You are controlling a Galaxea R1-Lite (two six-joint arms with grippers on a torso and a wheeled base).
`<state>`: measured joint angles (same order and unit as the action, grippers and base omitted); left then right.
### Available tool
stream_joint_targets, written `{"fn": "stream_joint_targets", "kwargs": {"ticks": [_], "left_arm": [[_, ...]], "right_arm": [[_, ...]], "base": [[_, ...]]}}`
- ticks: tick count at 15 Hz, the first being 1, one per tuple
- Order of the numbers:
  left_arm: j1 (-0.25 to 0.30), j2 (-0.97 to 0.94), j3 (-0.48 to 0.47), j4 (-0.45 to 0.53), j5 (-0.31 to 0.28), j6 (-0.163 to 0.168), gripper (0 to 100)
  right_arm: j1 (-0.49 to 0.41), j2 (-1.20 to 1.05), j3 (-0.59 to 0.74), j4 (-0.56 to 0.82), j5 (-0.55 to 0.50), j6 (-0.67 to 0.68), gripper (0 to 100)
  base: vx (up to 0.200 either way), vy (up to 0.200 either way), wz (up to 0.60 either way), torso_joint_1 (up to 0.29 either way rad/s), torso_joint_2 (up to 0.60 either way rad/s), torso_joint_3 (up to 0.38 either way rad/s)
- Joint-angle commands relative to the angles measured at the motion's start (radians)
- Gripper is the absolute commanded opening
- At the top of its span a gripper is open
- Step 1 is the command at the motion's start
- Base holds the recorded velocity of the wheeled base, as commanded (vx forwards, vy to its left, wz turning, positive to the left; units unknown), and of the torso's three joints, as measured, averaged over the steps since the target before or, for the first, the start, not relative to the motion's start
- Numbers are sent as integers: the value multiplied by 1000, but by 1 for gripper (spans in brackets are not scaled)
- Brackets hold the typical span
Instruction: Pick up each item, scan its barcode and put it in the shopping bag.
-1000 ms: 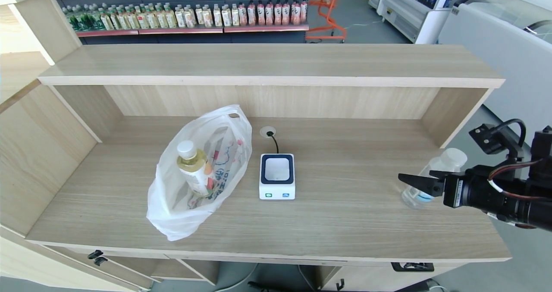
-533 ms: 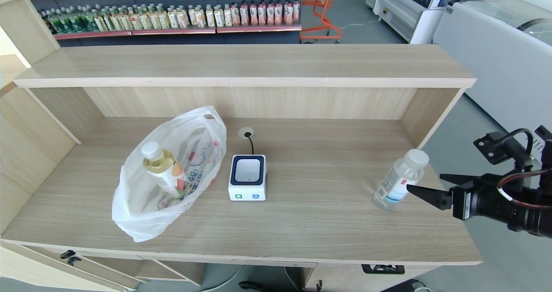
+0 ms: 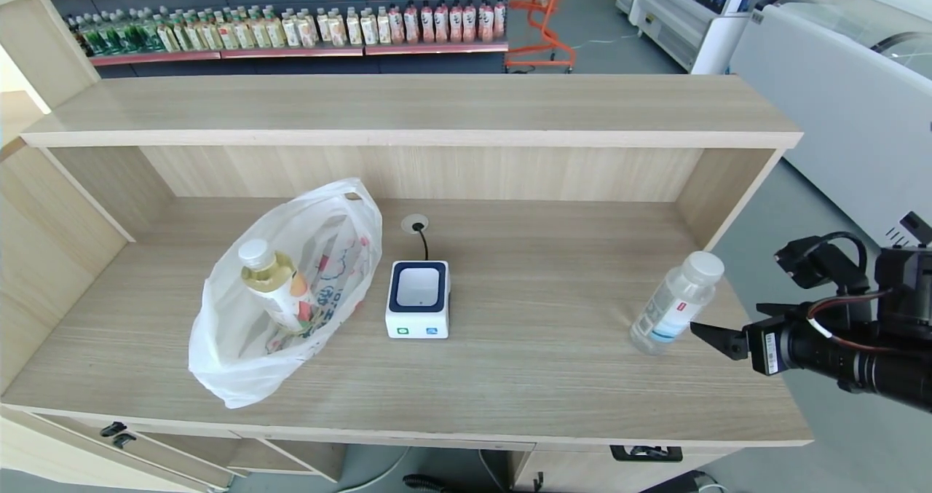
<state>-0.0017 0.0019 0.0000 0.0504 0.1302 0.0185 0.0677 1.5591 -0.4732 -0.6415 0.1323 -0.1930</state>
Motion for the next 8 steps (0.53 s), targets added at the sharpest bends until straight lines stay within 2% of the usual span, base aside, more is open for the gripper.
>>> {"fn": "stream_joint_targets", "kwargs": {"ticks": [1, 8], "left_arm": [[0, 0, 0, 0, 0, 0, 100], [0, 0, 0, 0, 0, 0, 100]], "right_arm": [[15, 58, -5, -4, 1, 1, 100], [98, 154, -15, -104, 3, 1, 100]], "base": [[0, 0, 0, 0, 0, 0], [0, 0, 0, 0, 0, 0]]}}
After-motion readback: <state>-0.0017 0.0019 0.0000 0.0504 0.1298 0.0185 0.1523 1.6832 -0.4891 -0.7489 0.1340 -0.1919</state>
